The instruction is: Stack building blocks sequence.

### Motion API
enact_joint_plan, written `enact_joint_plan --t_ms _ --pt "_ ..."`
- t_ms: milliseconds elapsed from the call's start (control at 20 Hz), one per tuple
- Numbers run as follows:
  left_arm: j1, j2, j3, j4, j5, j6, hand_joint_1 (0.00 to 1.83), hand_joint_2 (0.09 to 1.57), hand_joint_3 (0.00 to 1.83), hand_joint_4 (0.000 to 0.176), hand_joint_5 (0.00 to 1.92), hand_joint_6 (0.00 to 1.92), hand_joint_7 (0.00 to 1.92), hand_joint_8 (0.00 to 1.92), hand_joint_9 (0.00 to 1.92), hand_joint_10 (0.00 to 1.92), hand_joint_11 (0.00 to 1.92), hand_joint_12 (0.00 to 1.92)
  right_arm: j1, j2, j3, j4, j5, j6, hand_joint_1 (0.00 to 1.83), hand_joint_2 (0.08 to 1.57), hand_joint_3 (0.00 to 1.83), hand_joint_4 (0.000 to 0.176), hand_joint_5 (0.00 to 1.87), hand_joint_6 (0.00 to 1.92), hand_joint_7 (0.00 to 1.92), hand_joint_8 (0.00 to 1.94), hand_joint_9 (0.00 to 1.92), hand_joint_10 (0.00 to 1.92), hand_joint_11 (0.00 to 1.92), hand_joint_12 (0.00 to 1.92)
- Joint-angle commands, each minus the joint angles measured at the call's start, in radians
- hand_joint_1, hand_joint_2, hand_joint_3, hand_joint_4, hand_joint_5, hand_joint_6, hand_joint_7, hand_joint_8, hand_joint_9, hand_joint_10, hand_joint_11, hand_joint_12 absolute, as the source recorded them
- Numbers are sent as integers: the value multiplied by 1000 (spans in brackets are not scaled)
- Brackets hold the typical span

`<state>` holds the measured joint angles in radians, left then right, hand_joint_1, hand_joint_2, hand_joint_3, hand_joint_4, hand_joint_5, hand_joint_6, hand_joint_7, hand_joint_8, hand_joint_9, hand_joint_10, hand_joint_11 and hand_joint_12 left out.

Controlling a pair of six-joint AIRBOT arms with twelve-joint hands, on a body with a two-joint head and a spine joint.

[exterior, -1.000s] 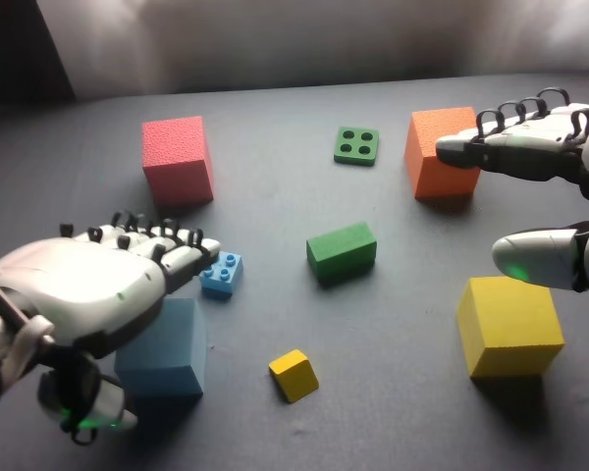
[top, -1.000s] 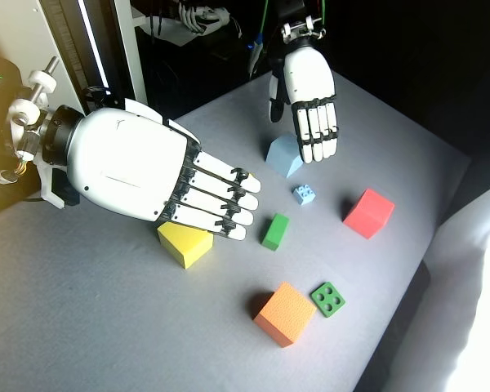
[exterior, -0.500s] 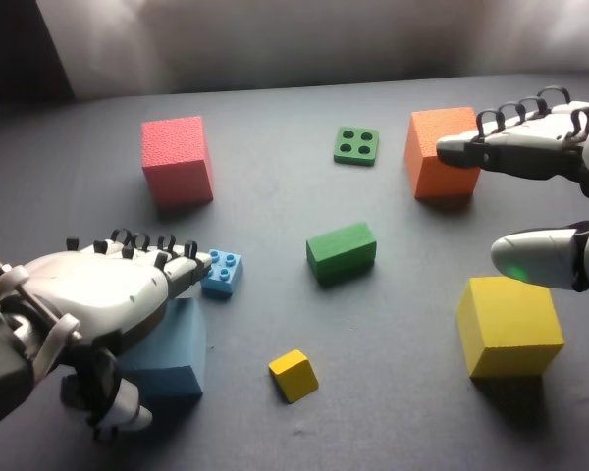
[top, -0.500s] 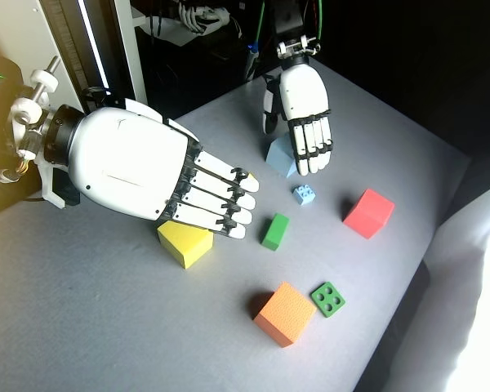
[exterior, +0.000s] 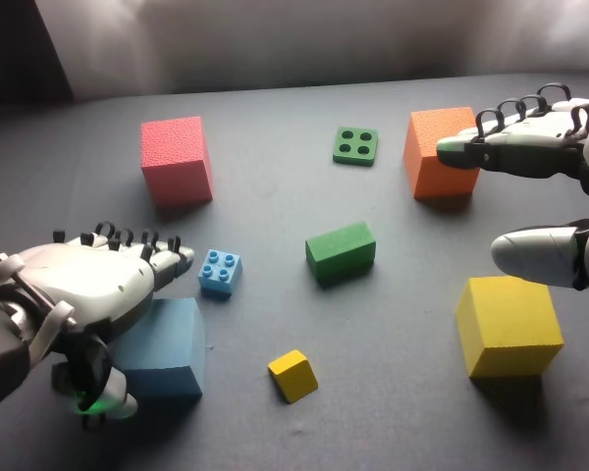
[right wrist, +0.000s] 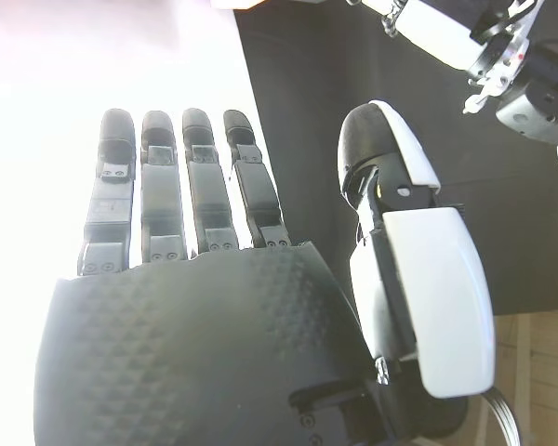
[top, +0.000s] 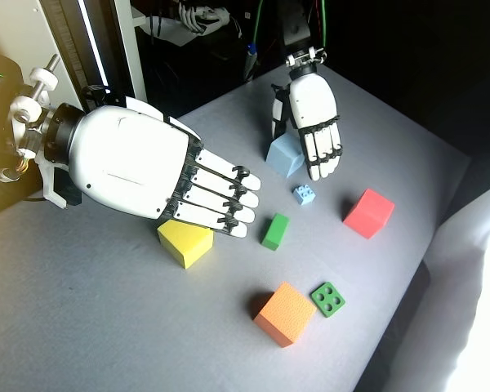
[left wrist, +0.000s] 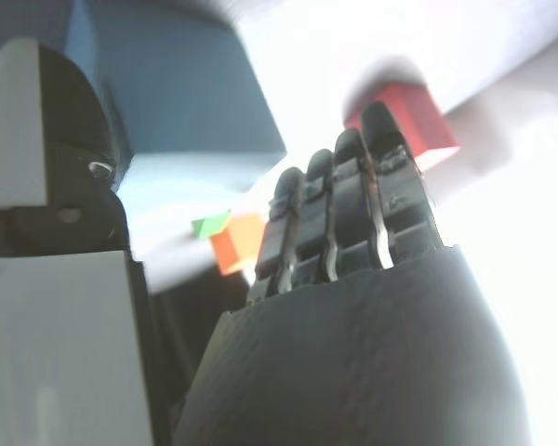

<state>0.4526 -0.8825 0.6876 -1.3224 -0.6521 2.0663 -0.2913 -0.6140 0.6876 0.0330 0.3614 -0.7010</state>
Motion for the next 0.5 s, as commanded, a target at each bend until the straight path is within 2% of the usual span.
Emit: enact_joint_plan --t_ms 0,100,150,250,350,400,450 --pt "-13 2 5 32 -52 10 1318 971 14 0 163 21 193 20 175 17 0 625 3 13 -1 5 118 4 295 1334 0 0 169 1 150 2 143 2 0 426" --pt "-25 -1 5 -16 -52 52 1342 1064 24 0 281 31 346 23 327 40 0 962 3 13 -1 5 118 4 275 1339 0 0 173 3 153 2 141 2 0 411" --pt "-31 -1 4 -32 -52 66 1363 1095 17 0 337 27 414 18 401 40 9 1055 3 13 -1 5 118 4 278 1340 0 0 171 2 158 4 145 4 0 411" --pt "-41 -4 4 -50 -56 74 1381 1160 7 0 545 39 640 25 625 58 157 1078 3 13 -1 5 118 4 253 1343 2 0 178 4 164 5 145 3 0 417" --pt "-53 -9 3 -69 -57 74 1384 1187 3 0 723 34 826 25 798 72 268 1122 3 13 -1 5 118 4 313 1331 0 0 199 8 176 6 159 6 0 430" --pt "-57 -10 2 -72 -57 74 1370 1158 7 0 753 964 939 770 840 1061 436 1107 3 13 -1 5 118 4 305 1334 0 0 183 1 166 1 147 1 0 427" --pt "-61 -13 -1 -81 -60 74 1377 1131 0 0 852 991 996 909 875 1240 543 1178 3 13 -1 5 118 4 292 1338 1 0 168 0 164 0 150 2 0 434"
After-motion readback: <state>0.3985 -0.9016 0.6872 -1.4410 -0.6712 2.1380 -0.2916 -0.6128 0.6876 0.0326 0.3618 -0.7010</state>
